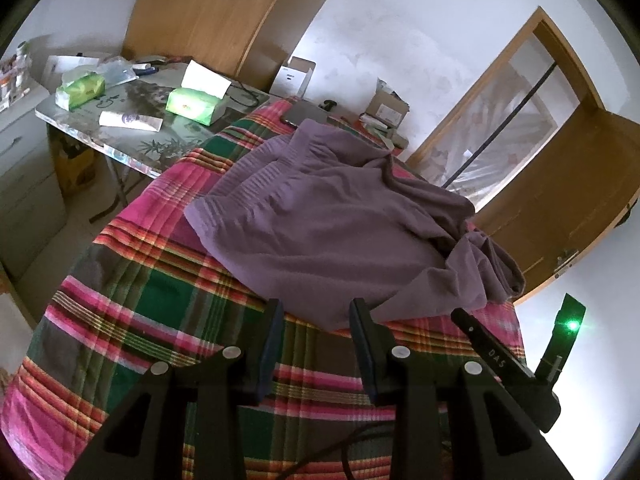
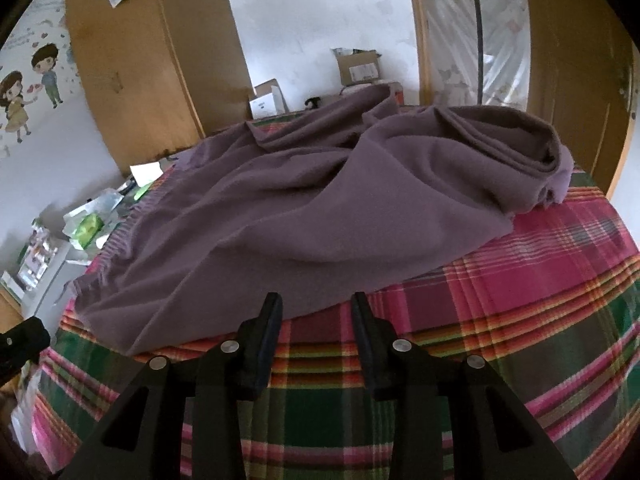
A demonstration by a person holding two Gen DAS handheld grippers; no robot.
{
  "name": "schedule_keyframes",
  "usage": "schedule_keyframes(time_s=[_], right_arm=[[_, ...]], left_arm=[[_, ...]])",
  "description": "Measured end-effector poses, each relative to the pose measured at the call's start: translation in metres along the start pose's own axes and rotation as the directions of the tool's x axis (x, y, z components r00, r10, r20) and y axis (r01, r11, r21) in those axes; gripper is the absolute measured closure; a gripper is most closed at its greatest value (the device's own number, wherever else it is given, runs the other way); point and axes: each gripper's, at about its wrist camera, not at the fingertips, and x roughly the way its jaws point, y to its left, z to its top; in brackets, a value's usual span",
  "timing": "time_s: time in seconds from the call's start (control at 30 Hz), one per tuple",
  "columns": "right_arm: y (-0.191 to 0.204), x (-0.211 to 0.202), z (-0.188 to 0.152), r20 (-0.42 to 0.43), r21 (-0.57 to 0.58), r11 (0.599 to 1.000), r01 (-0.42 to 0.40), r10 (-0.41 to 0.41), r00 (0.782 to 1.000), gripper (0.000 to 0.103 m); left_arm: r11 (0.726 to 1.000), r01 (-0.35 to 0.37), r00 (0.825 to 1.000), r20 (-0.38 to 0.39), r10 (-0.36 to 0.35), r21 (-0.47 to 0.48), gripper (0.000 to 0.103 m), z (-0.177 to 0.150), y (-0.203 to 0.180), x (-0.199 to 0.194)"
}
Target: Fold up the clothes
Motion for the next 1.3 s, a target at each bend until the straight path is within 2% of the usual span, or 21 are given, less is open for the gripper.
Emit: schedule_keyframes(time_s=[0.4,0.5,0.73,0.83,0.9,1.07,1.17,1.23,1.3], right_arm=[[-0.006,-0.016,-0.002,0.015,-0.007,1.0,-0.009,0.009,1.0,0.066],[-0.006,-0.026,-0.001,0.023,-0.021,0.999,-0.036,0.037,0.999,0.066],[0.0,-0.045,0.005,0.044,-0.126,0.987,-0.096,0.102,0.994,0.066],[0.01,-0.048,0.004,0.052,-0.232,0.969,-0.085,0.1,0.994,0.066],[0.016,-0.046,0.001,0.037,-0.29,0.952,-0.098,0.114,0.993,0.066],[0.027,-0.033,-0.008,-0.043,-0.356,0.914,-0.196,0.193,0.98,0.066],[0.04,-0.028,-0.009,-0.054,-0.414,0.885,-0.212,0.209,0.976,0.066],[0.046,-0.021,-0.004,-0.084,-0.39,0.892,-0.229,0.214,0.973,0.066],[0.047,-0.013,0.003,-0.124,-0.319,0.907,-0.275,0.247,0.961,0.066]], left_arm=[[1.0,-0.027,0.999,-0.017,0.027,0.007,0.069,-0.003,-0.004,0.0],[0.999,-0.032,0.999,-0.023,0.032,0.0,0.069,-0.001,-0.002,0.002],[0.999,-0.032,0.999,-0.015,0.032,-0.044,0.069,0.017,0.012,0.0],[0.995,-0.028,1.0,-0.004,0.028,-0.092,0.069,0.028,0.025,0.001],[0.993,-0.03,1.0,-0.008,0.03,-0.116,0.069,0.032,0.031,0.004],[0.988,-0.071,0.997,-0.046,0.066,-0.133,0.069,0.035,0.045,0.018],[0.978,-0.075,0.996,-0.07,0.063,-0.196,0.069,0.035,0.057,0.025],[0.973,-0.099,0.994,-0.065,0.087,-0.21,0.069,0.036,0.063,0.026],[0.966,-0.127,0.991,-0.071,0.114,-0.226,0.067,0.038,0.069,0.028]])
